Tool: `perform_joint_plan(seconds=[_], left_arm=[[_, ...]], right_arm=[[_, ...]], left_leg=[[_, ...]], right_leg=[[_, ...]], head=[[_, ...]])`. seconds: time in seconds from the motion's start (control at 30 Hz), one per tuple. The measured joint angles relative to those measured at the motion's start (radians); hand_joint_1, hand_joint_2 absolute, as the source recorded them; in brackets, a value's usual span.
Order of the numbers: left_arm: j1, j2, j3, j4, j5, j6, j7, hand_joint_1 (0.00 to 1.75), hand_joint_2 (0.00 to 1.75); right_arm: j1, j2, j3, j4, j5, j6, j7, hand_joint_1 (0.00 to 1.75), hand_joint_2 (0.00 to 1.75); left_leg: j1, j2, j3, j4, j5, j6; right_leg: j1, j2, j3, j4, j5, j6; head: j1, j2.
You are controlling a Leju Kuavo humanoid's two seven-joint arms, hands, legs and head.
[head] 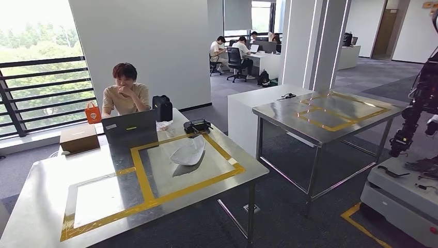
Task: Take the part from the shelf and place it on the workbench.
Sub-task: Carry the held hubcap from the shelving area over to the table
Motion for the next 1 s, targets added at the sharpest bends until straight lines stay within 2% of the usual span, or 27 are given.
perform_joint_plan(seconds=[0.23, 1.0], left_arm=[[-0.001, -0.011, 0.000, -0.002, -0.010, 0.001, 0.000, 1.75, 1.75], [-0.020, -0.003, 0.000, 0.013, -0.010, 0.001, 0.000, 1.75, 1.75]], right_arm=[[-0.001, 0.000, -0.003, 0.000, -0.002, -0.001, -0.001, 0.00, 1.75], [-0.002, 0.000, -0.010, 0.000, -0.001, -0.004, 0.004, 0.00, 1.75]], left_leg=[[-0.001, 0.001, -0.001, 0.002, -0.001, 0.000], [-0.003, 0.000, -0.001, 0.002, -0.001, 0.000]], right_leg=[[-0.002, 0.000, 0.001, -0.003, 0.001, 0.002], [-0.003, 0.000, 0.001, -0.003, 0.003, 0.005]], head=[[0.000, 0.000], [0.000, 0.000]])
